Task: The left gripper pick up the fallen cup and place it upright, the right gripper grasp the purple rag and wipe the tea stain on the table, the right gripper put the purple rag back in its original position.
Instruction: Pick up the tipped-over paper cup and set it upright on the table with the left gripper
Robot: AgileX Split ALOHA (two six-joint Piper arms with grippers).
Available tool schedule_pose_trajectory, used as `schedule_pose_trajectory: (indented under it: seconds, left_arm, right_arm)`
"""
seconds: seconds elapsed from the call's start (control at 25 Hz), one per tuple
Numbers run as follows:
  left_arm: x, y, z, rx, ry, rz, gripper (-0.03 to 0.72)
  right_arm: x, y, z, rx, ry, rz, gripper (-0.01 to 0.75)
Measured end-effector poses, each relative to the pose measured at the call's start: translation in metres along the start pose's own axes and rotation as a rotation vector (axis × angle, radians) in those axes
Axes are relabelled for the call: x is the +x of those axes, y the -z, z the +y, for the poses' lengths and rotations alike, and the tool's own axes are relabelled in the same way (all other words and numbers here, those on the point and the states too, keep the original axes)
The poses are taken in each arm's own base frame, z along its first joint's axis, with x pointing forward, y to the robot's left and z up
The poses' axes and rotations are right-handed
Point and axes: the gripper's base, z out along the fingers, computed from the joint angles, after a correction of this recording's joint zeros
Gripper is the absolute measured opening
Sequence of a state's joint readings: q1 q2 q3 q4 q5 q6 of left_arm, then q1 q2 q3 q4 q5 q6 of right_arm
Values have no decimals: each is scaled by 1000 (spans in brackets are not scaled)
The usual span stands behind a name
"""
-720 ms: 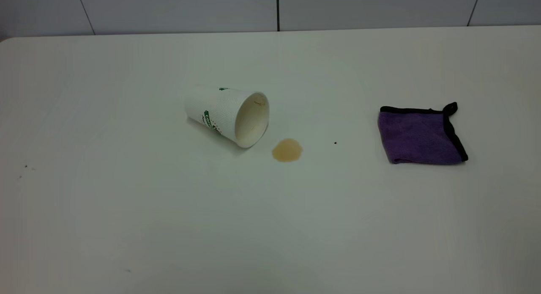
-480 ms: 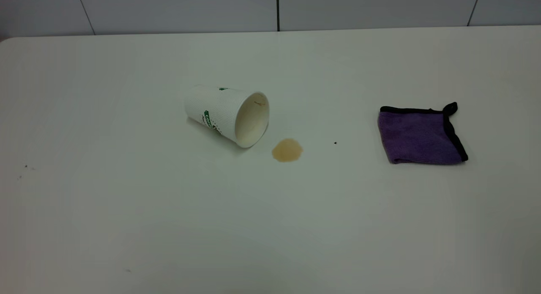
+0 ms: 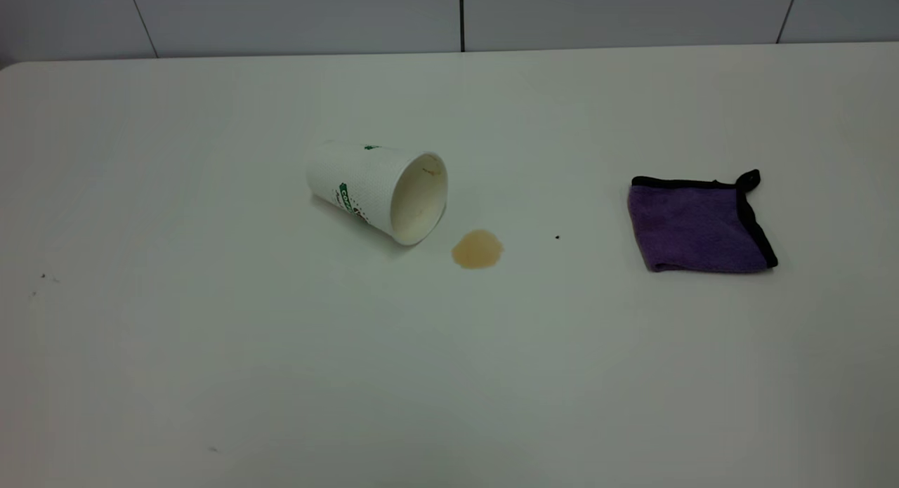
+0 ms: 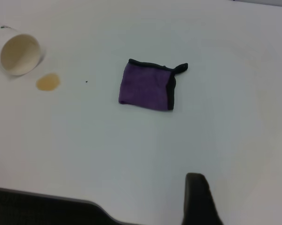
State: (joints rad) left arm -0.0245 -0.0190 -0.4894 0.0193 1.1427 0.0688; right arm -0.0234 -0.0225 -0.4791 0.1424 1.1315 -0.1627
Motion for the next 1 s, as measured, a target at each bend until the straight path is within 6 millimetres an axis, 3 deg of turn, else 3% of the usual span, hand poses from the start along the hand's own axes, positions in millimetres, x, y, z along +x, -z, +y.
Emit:
schedule_pose_trajectory:
  seconds: [0.8,1.0]
  left_arm:
    - [-1,0,0,-1,0,-10,449]
    - [-13,8,0,9,24,-37,449]
  right_arm:
    - [0,0,0,0,0,0,498]
    - [0,0,0,0,0,0,498]
